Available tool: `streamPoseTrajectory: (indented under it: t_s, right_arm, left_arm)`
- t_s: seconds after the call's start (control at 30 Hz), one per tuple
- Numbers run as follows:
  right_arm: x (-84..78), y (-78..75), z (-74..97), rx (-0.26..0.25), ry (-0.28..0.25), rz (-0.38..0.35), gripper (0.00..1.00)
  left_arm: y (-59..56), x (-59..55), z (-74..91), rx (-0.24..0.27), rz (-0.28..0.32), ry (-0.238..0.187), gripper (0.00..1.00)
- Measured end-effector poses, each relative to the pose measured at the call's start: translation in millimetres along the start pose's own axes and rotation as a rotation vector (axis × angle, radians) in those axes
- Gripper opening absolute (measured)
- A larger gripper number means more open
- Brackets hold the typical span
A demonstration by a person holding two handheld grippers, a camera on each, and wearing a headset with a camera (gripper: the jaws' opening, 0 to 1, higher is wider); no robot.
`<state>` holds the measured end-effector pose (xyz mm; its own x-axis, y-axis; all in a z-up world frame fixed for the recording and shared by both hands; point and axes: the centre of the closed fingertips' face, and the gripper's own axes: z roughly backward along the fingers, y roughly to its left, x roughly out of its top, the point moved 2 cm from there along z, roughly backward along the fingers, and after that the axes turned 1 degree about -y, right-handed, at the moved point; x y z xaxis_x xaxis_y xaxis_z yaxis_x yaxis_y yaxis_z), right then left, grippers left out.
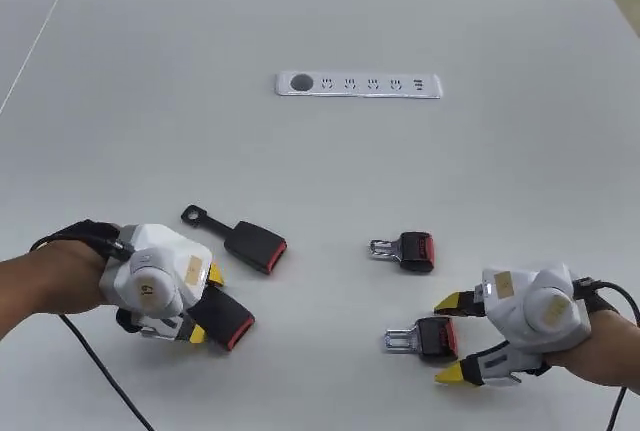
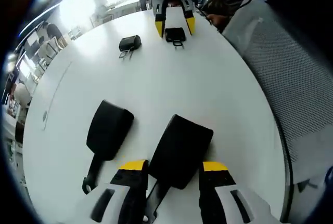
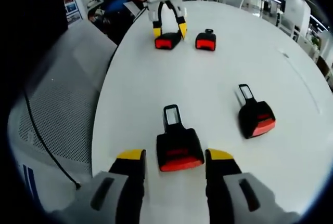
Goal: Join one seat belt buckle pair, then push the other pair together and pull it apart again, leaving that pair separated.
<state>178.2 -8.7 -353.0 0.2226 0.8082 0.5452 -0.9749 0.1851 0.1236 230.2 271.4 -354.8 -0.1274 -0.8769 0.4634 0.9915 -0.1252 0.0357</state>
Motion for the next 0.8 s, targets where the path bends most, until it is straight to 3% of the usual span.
streamPoseTrajectory:
  t_s: [0.1, 0.33, 0.4, 0.57, 0.63, 0.8]
  right_arm:
    - [-2.3, -1.9, 0.4, -0.011, 0.020, 0.017, 0.37]
    - [-1.6, -3.0, -0.1, -0.024, 0.042, 0.005, 0.34]
    - [-1.0, -2.9, -0.2, -0.024, 0.058, 0.001, 0.34]
    - [-1.2, -2.9, -0.6, -0.016, 0.099, 0.011, 0.34]
    - [-0.7, -1.6, -0.2, -0.008, 0.115, 0.026, 0.34]
    - [0.7, 0.0, -1.5, 0.009, 0.149, 0.060, 0.34]
  left_arm:
    - [-1.1, -1.4, 0.6, 0.026, 0.049, 0.007, 0.38]
    - [-12.1, 0.4, -1.3, 0.061, 0.183, 0.000, 0.36]
    - [-15.8, 1.5, -2.2, 0.083, 0.246, 0.008, 0.36]
    - [-22.5, 5.0, -4.0, 0.095, 0.237, 0.043, 0.35]
    - [-21.8, 5.0, -3.7, 0.105, 0.282, 0.059, 0.35]
    - [-21.8, 6.9, -3.3, 0.107, 0.289, 0.100, 0.35]
